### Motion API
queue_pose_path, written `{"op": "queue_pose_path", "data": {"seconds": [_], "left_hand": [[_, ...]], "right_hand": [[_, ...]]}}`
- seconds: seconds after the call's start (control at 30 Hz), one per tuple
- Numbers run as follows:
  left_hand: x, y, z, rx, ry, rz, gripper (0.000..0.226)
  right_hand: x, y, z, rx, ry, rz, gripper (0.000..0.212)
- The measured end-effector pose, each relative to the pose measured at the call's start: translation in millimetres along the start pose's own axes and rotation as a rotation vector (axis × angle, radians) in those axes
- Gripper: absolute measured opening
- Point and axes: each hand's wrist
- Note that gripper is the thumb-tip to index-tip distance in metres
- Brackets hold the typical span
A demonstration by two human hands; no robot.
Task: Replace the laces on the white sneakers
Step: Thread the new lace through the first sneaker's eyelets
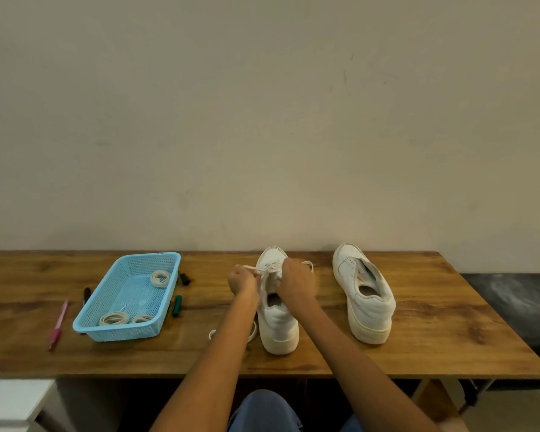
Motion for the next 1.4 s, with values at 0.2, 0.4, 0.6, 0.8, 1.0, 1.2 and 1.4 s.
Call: {"op": "queue_pose_path", "data": {"seconds": [0.2,0.4,0.6,0.8,1.0,1.2,1.4], "left_hand": [[12,14,14,-0.287,-0.275,0.551,0.04],[24,5,15,-0.262,-0.572,0.752,0.023],[8,42,9,0.039,-0.08,-0.426,0.034],[21,27,16,-0.331,-0.568,0.966,0.034],[19,10,7,-0.308,-0.374,0.452,0.018],[23,60,19,0.042,-0.193,-0.564,0.034],[35,23,12,-0.238,-0.627,0.89,0.029]], "right_hand": [[0,4,-2,-0.099,-0.024,0.061,0.018],[4,1,-6,-0.117,-0.038,0.075,0.019],[3,2,-6,-0.115,-0.015,0.039,0.015],[2,2,-4,-0.114,-0.015,0.045,0.016],[4,3,-4,-0.117,-0.02,0.045,0.015],[1,4,-4,-0.124,-0.013,0.047,0.013],[0,4,-4,-0.13,0.002,0.031,0.014]]}}
Point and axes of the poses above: each hand's wrist, its own z-axis towards the middle knuckle, its own x-axis out of the back of the hand, y = z × x, and after that the axes turned 11 degrees about -x, right-handed
